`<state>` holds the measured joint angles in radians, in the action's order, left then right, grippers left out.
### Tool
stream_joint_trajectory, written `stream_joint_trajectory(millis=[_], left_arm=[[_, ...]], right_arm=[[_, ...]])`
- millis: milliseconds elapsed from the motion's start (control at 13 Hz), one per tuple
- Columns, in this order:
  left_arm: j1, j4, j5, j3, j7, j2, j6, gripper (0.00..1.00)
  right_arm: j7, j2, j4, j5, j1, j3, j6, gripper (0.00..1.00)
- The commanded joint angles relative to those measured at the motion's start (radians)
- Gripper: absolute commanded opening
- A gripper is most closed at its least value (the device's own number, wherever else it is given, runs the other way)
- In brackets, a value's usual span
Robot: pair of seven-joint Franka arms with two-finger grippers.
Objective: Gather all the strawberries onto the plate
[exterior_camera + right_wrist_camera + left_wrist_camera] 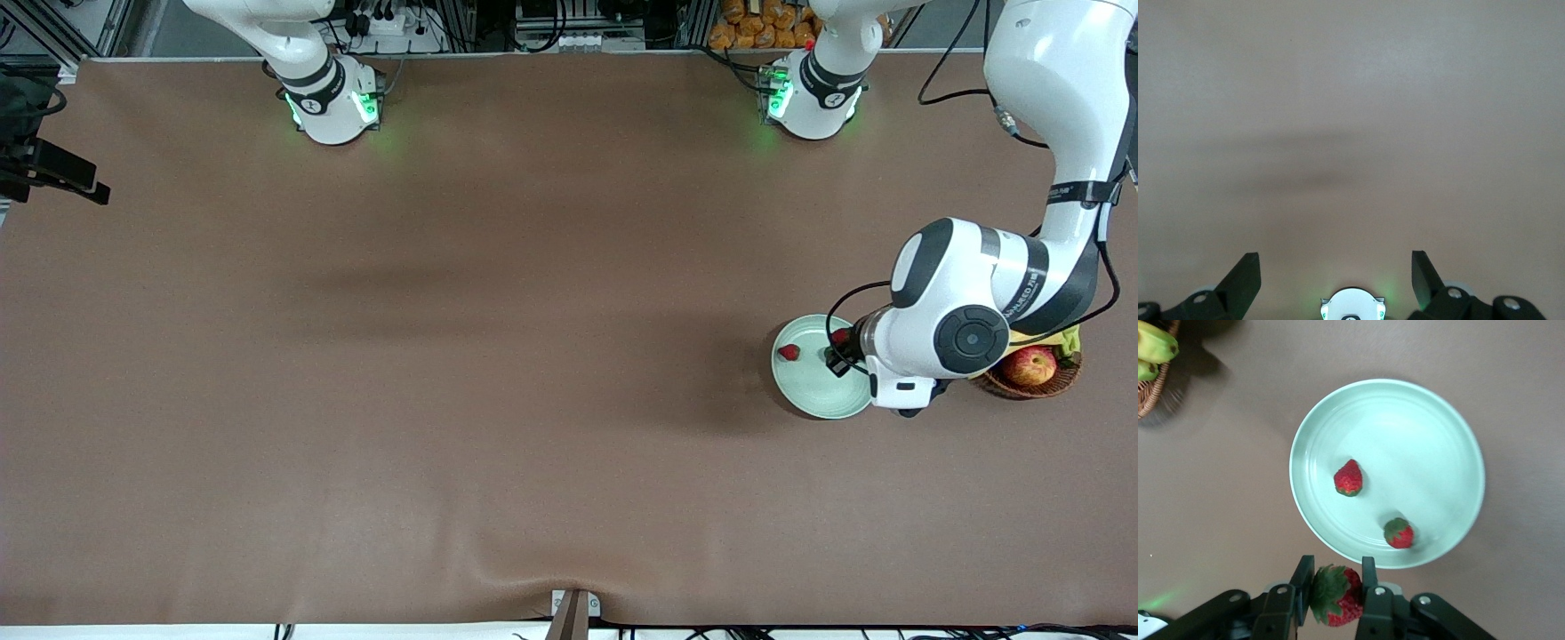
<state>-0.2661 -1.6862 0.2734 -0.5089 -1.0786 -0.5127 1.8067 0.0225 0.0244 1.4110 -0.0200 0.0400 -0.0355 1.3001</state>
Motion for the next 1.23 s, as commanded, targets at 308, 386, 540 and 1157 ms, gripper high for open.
stream_joint_trajectory(millis=[308, 386, 540, 1157], left_arm=[[-0.073, -0.155, 0.010, -0.007, 0.035, -0.039, 0.284, 0.00], [-0.079, -0.155, 0.012, -0.007, 0.035, -0.053, 0.302, 0.22], [-0.081, -0.150, 0.013, -0.008, 0.035, -0.043, 0.303, 0.86], [-0.074, -0.061, -0.011, -0.091, 0.026, 0.135, 0.045, 1.00]], right_arm=[[-0.009, -0.023, 0.014, 0.000, -0.023, 0.000, -0.012, 1.00], [-0.009, -0.023, 0.014, 0.000, -0.023, 0.000, -0.012, 1.00], [-0.010, -0.023, 0.011, 0.000, -0.025, 0.003, -0.012, 1.00], [-0.007, -0.023, 0.009, 0.002, -0.025, 0.000, -0.051, 1.00]])
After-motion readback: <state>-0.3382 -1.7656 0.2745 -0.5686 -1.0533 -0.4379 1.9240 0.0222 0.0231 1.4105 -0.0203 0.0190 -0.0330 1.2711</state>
